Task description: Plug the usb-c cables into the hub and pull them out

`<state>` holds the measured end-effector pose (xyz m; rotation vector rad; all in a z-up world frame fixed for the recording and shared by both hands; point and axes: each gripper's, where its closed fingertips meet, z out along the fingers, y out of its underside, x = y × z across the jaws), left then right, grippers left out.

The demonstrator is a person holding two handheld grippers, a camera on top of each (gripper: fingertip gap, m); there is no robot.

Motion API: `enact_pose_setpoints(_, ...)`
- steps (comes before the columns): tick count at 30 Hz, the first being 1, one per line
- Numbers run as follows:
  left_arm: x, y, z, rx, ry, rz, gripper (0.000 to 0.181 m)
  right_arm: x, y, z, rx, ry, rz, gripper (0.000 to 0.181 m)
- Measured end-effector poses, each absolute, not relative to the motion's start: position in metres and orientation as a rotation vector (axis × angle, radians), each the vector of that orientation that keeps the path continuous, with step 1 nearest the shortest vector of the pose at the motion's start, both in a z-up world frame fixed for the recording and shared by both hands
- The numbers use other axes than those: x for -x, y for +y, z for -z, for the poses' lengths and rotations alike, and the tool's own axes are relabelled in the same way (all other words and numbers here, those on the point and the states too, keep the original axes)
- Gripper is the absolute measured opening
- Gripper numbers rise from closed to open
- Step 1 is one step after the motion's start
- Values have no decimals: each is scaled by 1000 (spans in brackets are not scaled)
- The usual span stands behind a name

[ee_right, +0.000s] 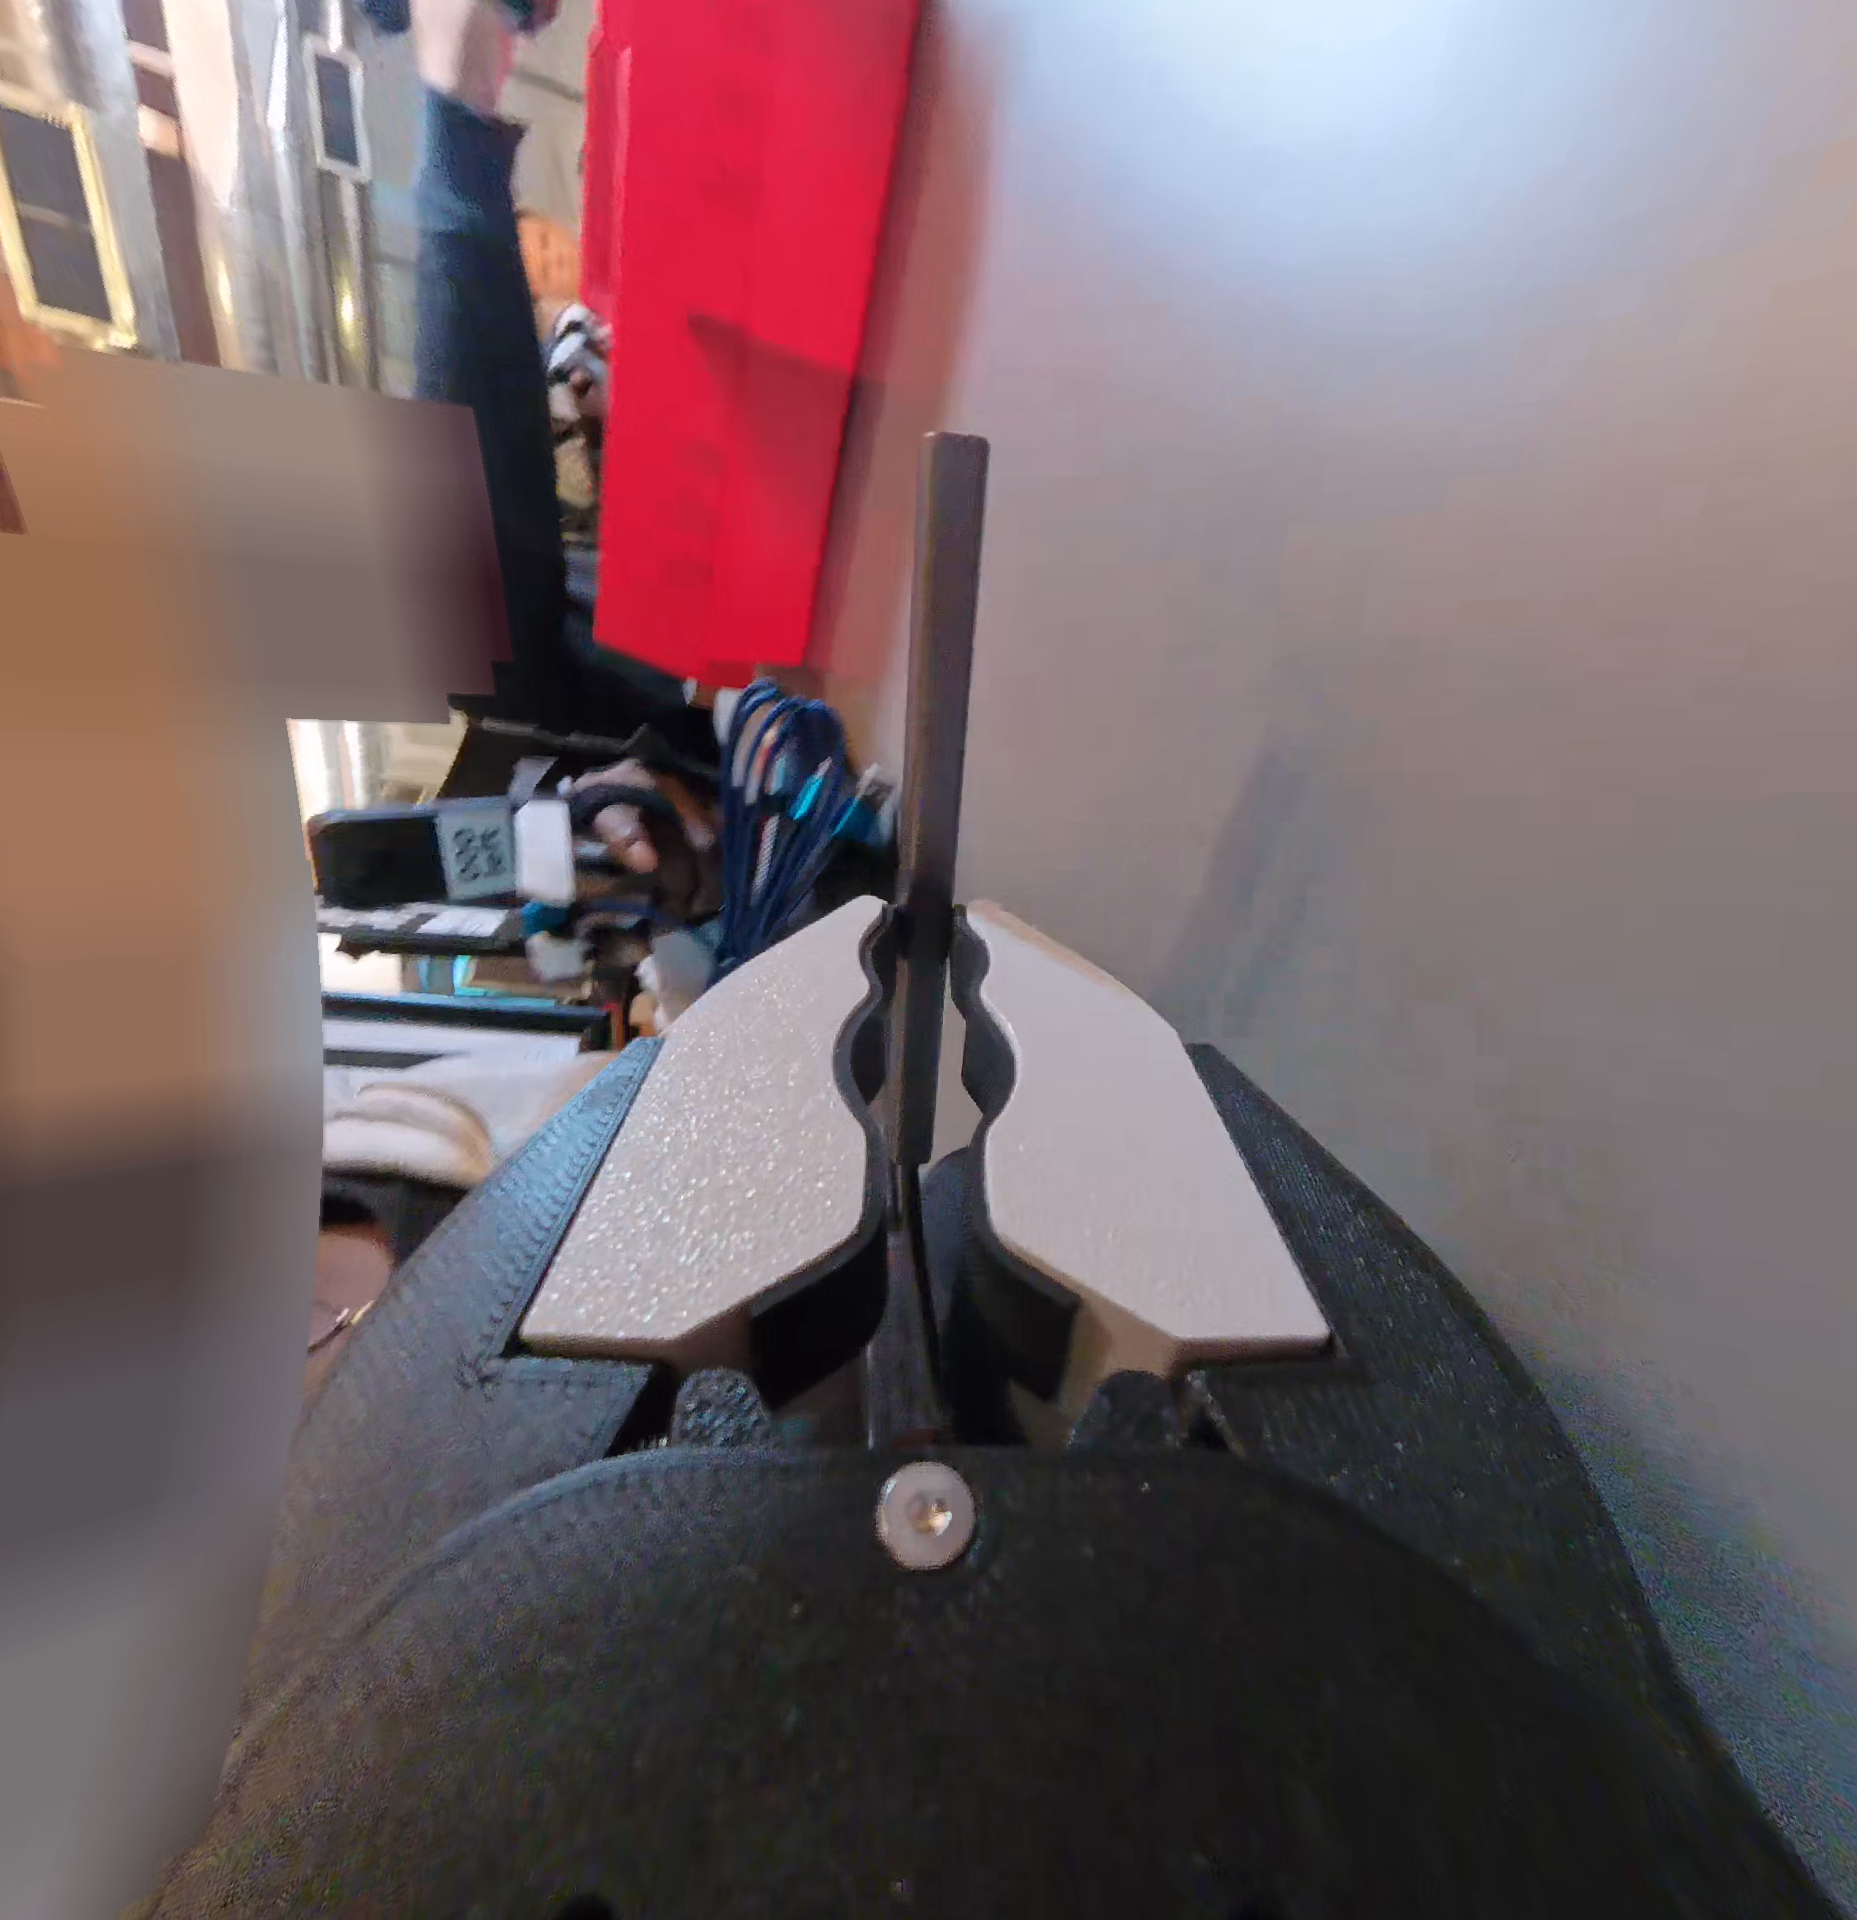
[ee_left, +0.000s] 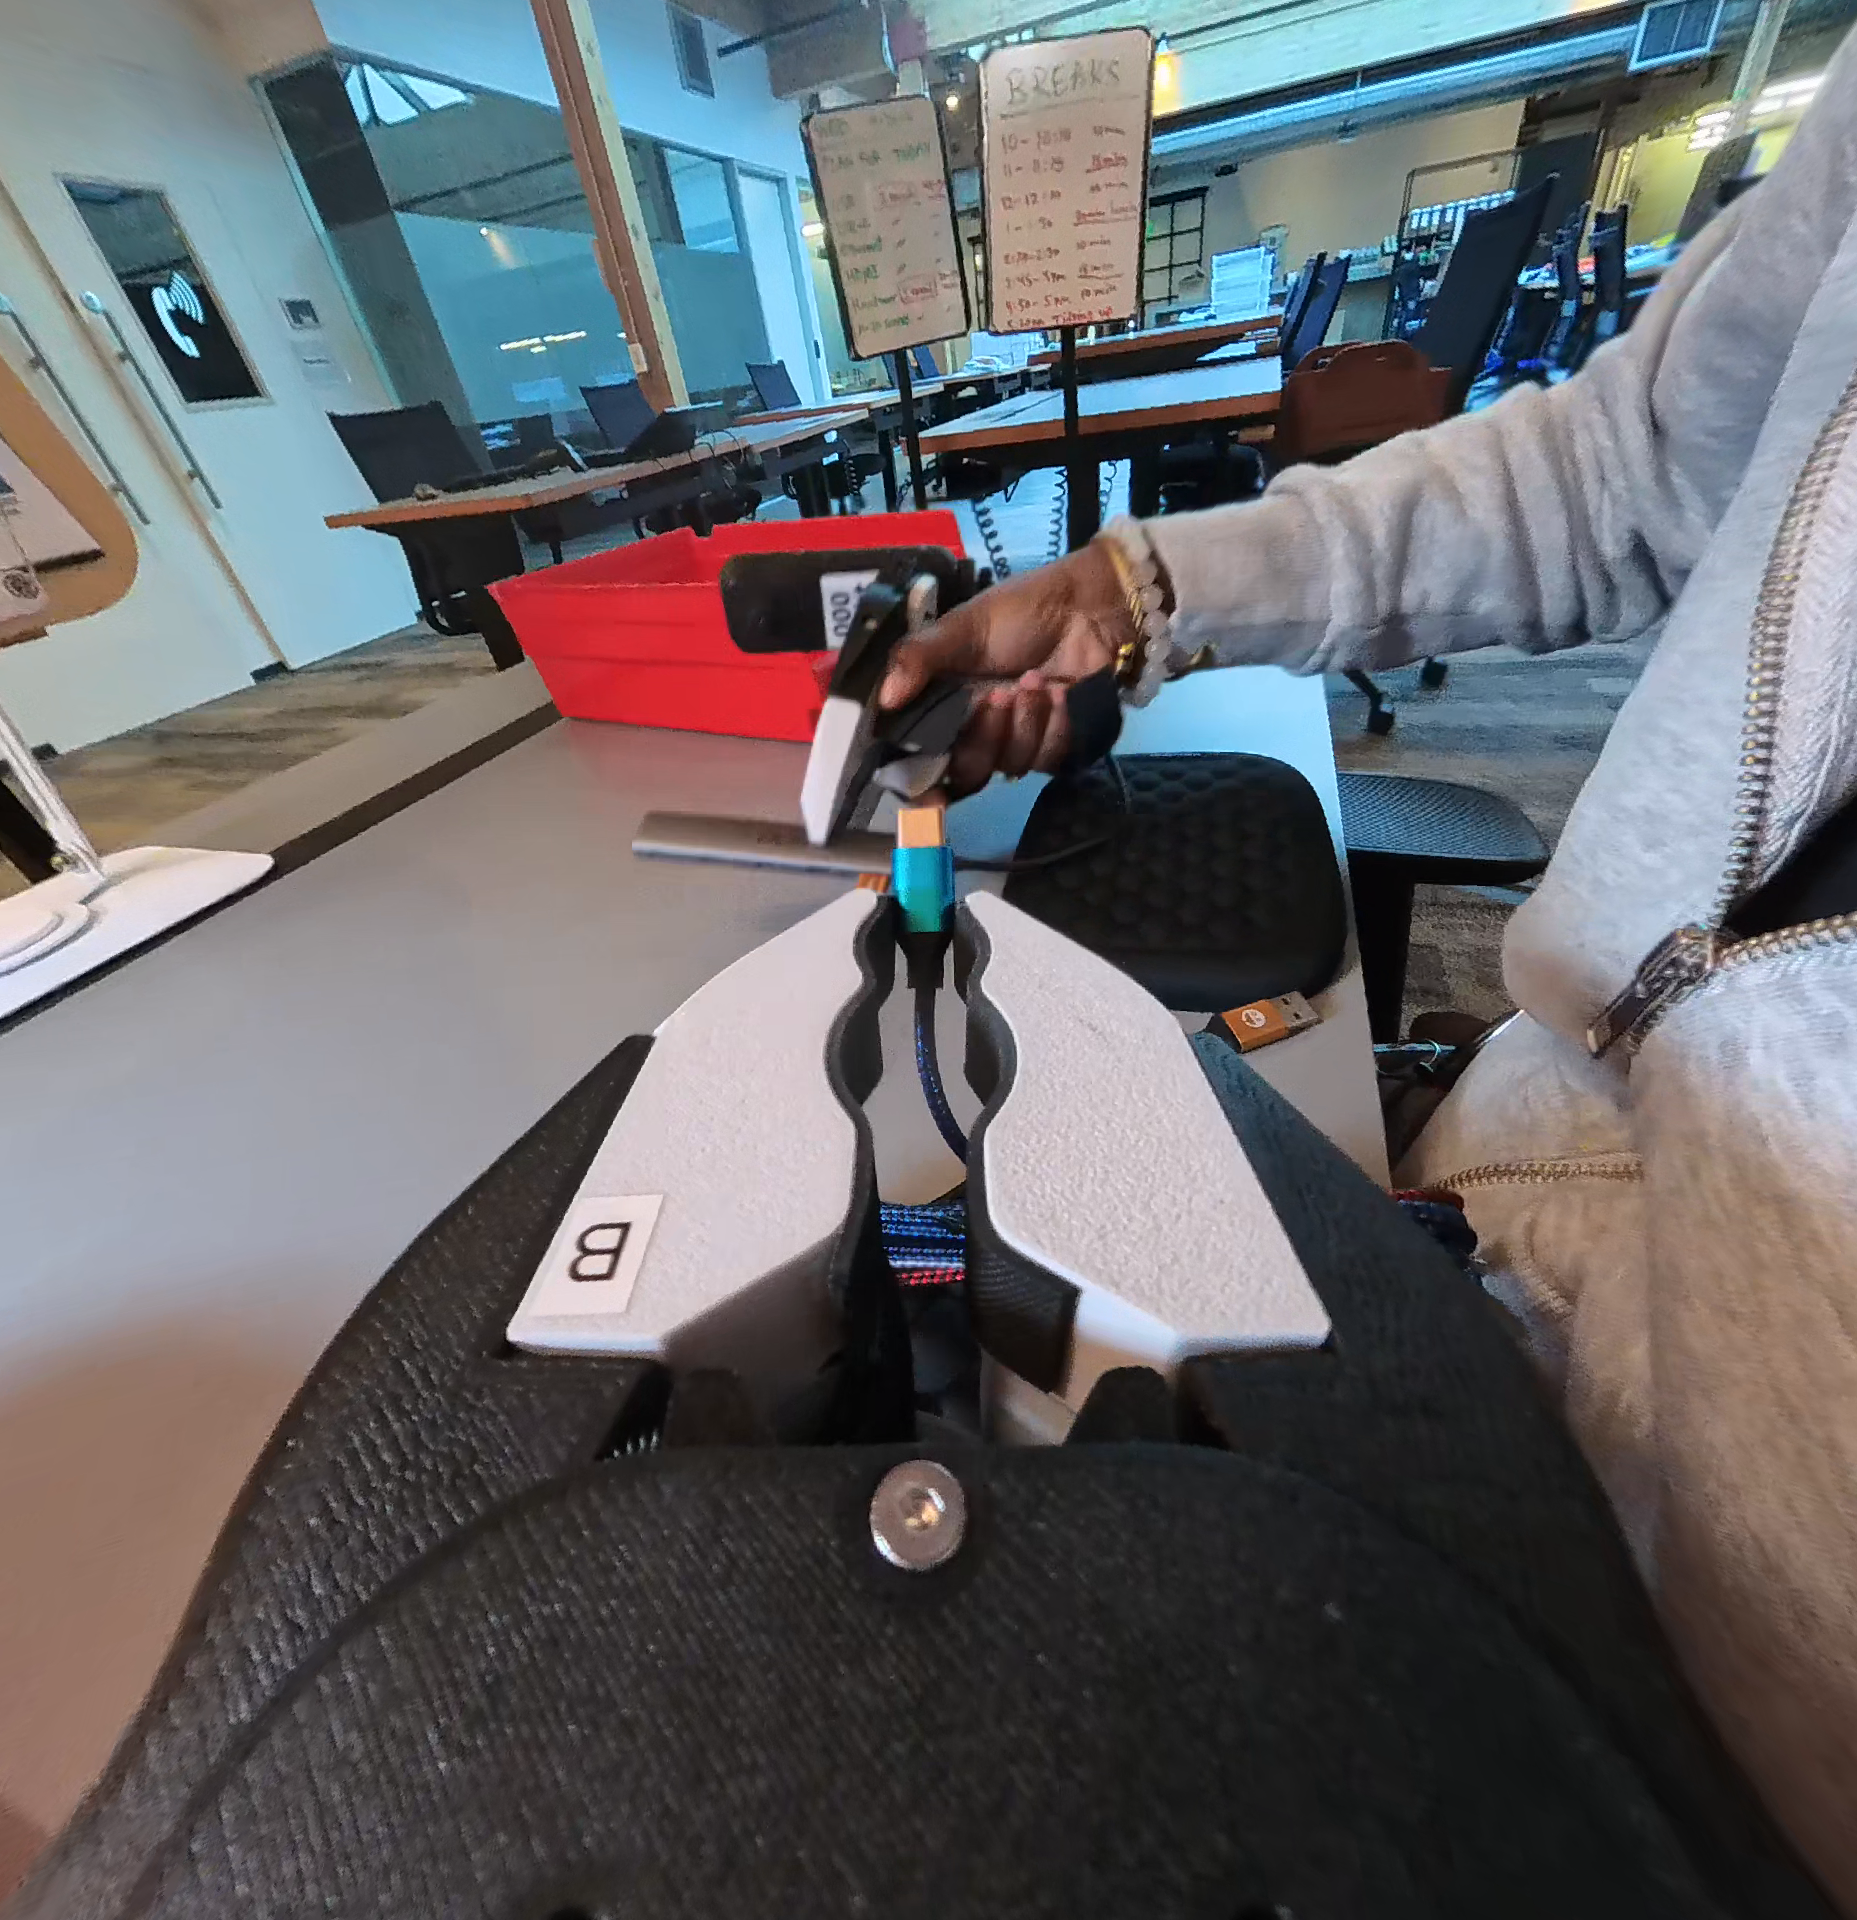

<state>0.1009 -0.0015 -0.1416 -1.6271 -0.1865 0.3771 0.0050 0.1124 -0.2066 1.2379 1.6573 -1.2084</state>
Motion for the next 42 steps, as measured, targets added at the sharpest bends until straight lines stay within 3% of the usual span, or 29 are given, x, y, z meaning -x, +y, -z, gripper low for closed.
enact_pose_setpoints(5, -97, -4, 143, 1639, -209, -380, 11, -62, 123, 184, -1185, 1673, 1149, 9)
enact_pose_setpoints(13, -95, -1, 144, 1644, -218, -397, 11, -94, 167, 222, -1437, 1820, 1100, 15)
enact_pose_setpoints(19, -94, -1, 144, 1645, -223, -392, 11, -62, 189, 210, -1605, 1747, 1265, 49)
enact_pose_setpoints(22, -95, -1, 144, 1638, -218, -378, 11, -47, 196, 215, -1594, 1741, 1284, 57)
enact_pose_setpoints(25, -96, -1, 144, 1632, -209, -366, 10, -44, 180, 209, -1469, 1502, 1286, 53)
enact_pose_setpoints(27, -96, -1, 145, 1635, -209, -367, 11, -44, 174, 215, -1457, 1482, 1218, 36)
enact_pose_setpoints(31, -96, 0, 146, 1643, -208, -369, 11, -39, 165, 216, -1469, 1438, 1196, 31)
enact_pose_setpoints(38, -97, 0, 146, 1636, -200, -361, 11, -41, 151, 226, -1494, 1590, 1078, 40)
enact_pose_setpoints(42, -98, 0, 146, 1635, -191, -364, 11, -48, 147, 235, -1493, 1767, 984, 37)
